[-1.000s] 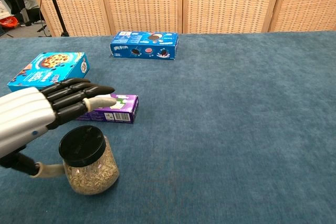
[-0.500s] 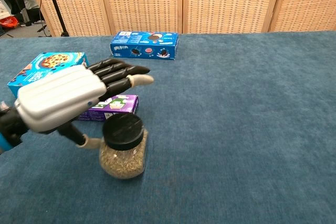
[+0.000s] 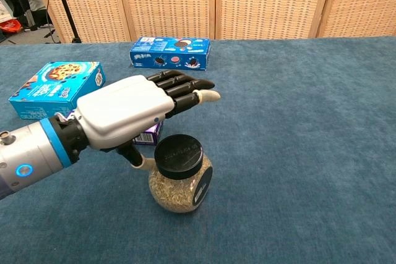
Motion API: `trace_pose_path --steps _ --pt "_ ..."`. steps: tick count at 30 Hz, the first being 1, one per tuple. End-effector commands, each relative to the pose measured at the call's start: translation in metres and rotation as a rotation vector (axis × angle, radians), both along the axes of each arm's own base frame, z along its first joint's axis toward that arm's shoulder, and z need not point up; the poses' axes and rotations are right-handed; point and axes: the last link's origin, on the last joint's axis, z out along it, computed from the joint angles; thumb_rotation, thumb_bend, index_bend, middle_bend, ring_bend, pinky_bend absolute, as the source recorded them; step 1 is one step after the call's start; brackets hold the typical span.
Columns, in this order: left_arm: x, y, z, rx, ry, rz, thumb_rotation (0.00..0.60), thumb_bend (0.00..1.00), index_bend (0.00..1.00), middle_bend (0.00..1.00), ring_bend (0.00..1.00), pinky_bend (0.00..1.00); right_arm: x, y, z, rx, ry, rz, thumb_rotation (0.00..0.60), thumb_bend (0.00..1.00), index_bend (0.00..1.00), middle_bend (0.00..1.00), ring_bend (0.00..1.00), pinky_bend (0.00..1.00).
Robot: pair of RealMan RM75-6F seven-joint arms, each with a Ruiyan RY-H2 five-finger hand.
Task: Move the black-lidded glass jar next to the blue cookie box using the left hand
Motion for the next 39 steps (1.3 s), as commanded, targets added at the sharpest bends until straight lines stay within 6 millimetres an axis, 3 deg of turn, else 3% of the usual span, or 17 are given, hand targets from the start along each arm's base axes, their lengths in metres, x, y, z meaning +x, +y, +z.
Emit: trace_pose_path --steps 1,16,23,28,36,39 --pt "0.005 0.004 -0.003 0.007 0.002 -0.002 0.600 0.00 0.00 0.00 0.00 0.00 0.000 0.000 0.000 0.000 -0.001 0.000 0.600 0.00 0.00 0.00 0.00 0.00" --pt "0.027 0.018 -0.018 -0.013 -0.034 0.031 0.600 0.00 0.00 0.00 0.00 0.00 -0.001 0.001 0.001 -0.002 -0.004 -0.001 0.600 0.00 0.00 0.00 0.00 0.00" --pt "0.029 0.019 -0.014 -0.013 -0.048 0.024 0.600 0.00 0.00 0.00 0.00 0.00 -0.001 0.000 0.000 0.002 -0.001 -0.004 0.600 0.00 0.00 0.00 0.00 0.00" --pt "0.013 0.020 0.005 0.025 -0.022 0.016 0.600 0.00 0.00 0.00 0.00 0.00 -0.001 0.000 -0.001 0.004 0.002 -0.004 0.600 0.00 0.00 0.00 0.00 0.00" --pt "-0.021 0.013 0.065 0.044 -0.050 -0.072 0.600 0.00 0.00 0.00 0.00 0.00 0.002 0.000 -0.005 0.014 0.015 0.005 0.600 0.00 0.00 0.00 0.00 0.00" --pt "-0.027 0.004 0.087 0.019 -0.107 -0.225 0.600 0.18 0.00 0.00 0.00 0.00 0.004 0.000 -0.007 0.020 0.022 0.007 0.600 0.00 0.00 0.00 0.00 0.00"
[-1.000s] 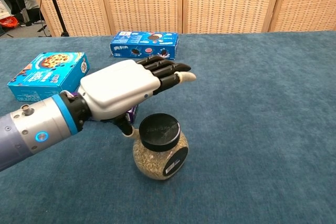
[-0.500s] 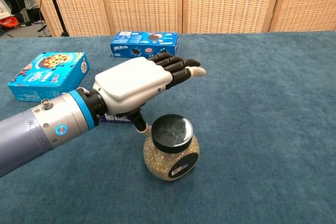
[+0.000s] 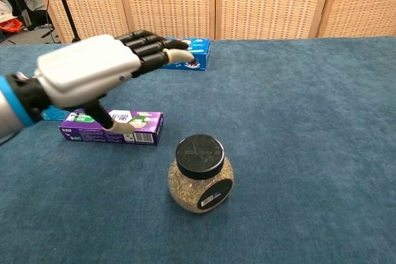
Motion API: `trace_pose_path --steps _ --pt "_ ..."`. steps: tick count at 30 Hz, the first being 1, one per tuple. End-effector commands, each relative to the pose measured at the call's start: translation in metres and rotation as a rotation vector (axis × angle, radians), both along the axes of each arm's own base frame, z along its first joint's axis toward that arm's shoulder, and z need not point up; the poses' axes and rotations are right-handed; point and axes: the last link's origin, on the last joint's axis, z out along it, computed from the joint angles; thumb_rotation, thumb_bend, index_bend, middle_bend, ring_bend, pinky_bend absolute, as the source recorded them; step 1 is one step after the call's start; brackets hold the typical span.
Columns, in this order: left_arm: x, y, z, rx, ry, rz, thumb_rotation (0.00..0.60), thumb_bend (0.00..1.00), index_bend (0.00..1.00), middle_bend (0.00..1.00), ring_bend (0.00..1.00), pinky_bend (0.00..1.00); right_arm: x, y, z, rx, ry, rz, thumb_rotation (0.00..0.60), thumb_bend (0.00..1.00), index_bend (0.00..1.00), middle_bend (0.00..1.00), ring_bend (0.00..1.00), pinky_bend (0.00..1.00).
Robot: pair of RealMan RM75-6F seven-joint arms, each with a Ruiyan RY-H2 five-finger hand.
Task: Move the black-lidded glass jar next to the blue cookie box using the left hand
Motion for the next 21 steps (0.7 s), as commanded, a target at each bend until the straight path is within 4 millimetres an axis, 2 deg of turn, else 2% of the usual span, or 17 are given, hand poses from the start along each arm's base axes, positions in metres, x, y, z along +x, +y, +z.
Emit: trace_pose_path --steps 1,2,5,11,13,18,21 --pt "-0.015 -0.017 0.032 -0.056 -0.064 -0.201 0.600 0.31 0.00 0.00 0.00 0.00 0.001 0.000 -0.002 0.005 0.005 0.003 0.600 0.00 0.00 0.00 0.00 0.00" --pt "-0.017 -0.019 0.035 -0.065 -0.060 -0.235 0.600 0.45 0.00 0.00 0.00 0.00 0.002 0.000 -0.002 0.004 0.006 0.003 0.600 0.00 0.00 0.00 0.00 0.00" --pt "-0.023 -0.027 0.039 -0.056 -0.014 -0.338 0.600 0.68 0.00 0.00 0.00 0.00 0.002 0.001 -0.002 0.001 0.007 0.003 0.600 0.00 0.00 0.00 0.00 0.00" --pt "-0.029 -0.042 0.039 -0.022 0.086 -0.459 0.600 0.93 0.00 0.00 0.00 0.00 0.002 0.001 -0.002 -0.002 0.004 0.002 0.600 0.00 0.00 0.00 0.00 0.00" --pt "-0.031 -0.045 0.035 -0.018 0.127 -0.494 0.600 0.97 0.00 0.00 0.00 0.00 0.002 0.001 -0.002 -0.002 0.004 0.004 0.600 0.00 0.00 0.00 0.00 0.00" --pt "-0.035 -0.050 0.018 -0.026 0.210 -0.578 0.600 1.00 0.02 0.00 0.00 0.00 0.002 0.001 -0.001 -0.003 0.003 0.004 0.600 0.00 0.00 0.00 0.00 0.00" --pt "-0.033 -0.053 0.009 -0.028 0.234 -0.644 0.600 1.00 0.15 0.00 0.00 0.00 0.002 0.001 -0.001 -0.003 0.004 0.002 0.600 0.00 0.00 0.00 0.00 0.00"
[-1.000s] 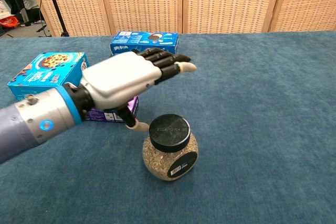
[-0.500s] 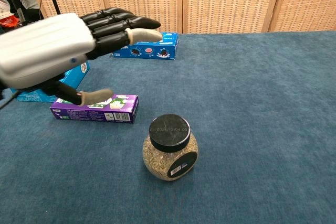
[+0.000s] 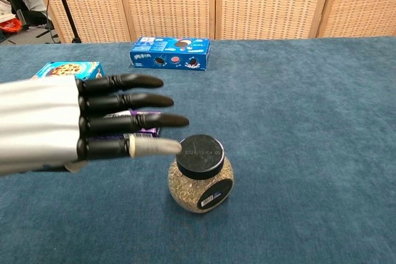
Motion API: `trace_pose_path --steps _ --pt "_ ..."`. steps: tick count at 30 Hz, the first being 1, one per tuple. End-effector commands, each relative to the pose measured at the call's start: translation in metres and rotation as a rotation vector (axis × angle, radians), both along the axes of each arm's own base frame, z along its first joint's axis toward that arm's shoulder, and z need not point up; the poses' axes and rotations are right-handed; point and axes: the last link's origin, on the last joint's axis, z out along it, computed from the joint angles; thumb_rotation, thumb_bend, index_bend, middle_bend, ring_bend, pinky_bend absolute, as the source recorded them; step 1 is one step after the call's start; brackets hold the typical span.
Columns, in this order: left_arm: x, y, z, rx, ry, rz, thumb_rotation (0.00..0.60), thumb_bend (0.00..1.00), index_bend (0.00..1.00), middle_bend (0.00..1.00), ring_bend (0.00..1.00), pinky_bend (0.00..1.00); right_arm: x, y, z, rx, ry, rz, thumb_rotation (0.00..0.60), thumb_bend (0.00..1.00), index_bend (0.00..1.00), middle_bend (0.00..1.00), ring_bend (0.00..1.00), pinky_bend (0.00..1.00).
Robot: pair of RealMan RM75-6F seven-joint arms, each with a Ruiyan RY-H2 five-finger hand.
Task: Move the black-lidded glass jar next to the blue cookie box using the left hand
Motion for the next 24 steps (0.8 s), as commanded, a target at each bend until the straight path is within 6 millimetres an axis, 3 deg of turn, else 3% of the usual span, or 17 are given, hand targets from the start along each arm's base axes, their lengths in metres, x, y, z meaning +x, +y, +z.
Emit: trace_pose_path --steps 1,4,12,16,24 --pt "0.003 -0.006 -0.013 -0.011 0.034 -0.096 0.600 1.00 0.22 0.01 0.00 0.00 0.000 0.000 0.000 0.000 0.001 -0.001 0.600 0.00 0.00 0.00 0.00 0.00" --pt "0.007 -0.010 -0.020 -0.027 0.027 -0.173 0.600 1.00 0.32 0.08 0.04 0.00 -0.001 -0.001 0.000 0.001 0.001 -0.003 0.600 0.00 0.00 0.00 0.00 0.00" --pt "0.016 -0.010 -0.041 -0.050 0.043 -0.207 0.600 1.00 0.42 0.17 0.12 0.11 -0.001 -0.001 0.000 0.002 0.000 -0.002 0.600 0.00 0.00 0.00 0.00 0.00" --pt "0.020 -0.010 -0.055 -0.038 0.073 -0.252 0.600 1.00 0.54 0.25 0.16 0.13 -0.001 -0.001 0.000 0.001 -0.001 -0.005 0.600 0.00 0.00 0.00 0.00 0.00" --pt "0.027 0.002 -0.077 0.046 0.216 -0.332 0.600 1.00 0.59 0.28 0.17 0.13 -0.002 -0.003 0.000 0.003 0.001 -0.012 0.600 0.00 0.00 0.00 0.00 0.00"
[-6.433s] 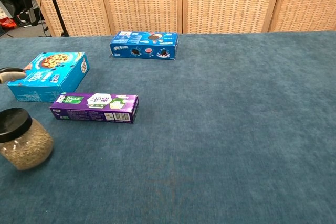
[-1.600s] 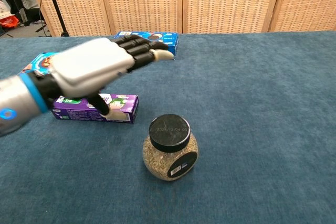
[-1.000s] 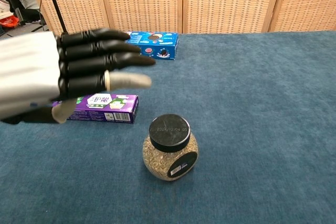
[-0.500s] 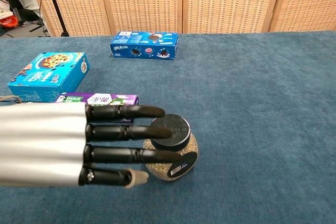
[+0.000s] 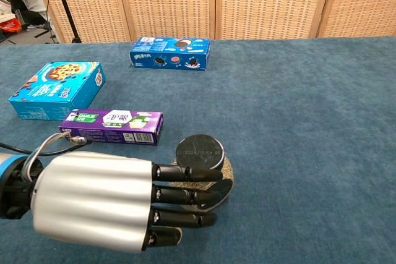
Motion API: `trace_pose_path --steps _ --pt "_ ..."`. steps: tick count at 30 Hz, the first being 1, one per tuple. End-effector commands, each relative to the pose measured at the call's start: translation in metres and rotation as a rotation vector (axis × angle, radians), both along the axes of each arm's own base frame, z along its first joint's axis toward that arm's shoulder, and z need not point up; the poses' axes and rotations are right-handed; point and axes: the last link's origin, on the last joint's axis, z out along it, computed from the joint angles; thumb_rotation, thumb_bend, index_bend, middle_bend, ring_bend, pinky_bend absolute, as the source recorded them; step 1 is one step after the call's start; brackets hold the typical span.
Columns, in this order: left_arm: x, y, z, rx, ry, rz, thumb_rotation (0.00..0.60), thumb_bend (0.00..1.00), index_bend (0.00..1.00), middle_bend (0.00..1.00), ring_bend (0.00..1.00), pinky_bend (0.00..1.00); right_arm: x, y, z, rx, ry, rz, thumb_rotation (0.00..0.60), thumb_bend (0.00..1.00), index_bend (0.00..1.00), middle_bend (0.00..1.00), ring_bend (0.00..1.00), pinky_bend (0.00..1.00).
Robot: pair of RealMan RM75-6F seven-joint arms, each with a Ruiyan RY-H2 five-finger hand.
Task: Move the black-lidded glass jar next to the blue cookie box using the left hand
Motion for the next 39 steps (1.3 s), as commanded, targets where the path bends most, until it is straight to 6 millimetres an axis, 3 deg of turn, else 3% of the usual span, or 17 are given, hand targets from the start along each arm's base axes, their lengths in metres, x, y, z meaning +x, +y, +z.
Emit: trace_pose_path --steps 1,13,39 --pt "0.008 0.006 -0.013 0.076 0.075 -0.061 0.600 1.00 0.59 0.28 0.17 0.13 -0.001 0.000 0.001 -0.003 -0.002 -0.004 0.600 0.00 0.00 0.00 0.00 0.00" --pt "0.038 0.027 -0.024 0.189 0.100 -0.030 0.600 1.00 0.59 0.28 0.17 0.13 -0.003 -0.002 0.002 -0.003 -0.008 -0.011 0.600 0.00 0.00 0.00 0.00 0.00" --pt "0.060 0.083 -0.033 0.381 0.092 0.160 0.600 1.00 0.59 0.28 0.17 0.13 -0.008 -0.005 0.005 -0.003 -0.027 -0.029 0.600 0.00 0.00 0.00 0.00 0.00"
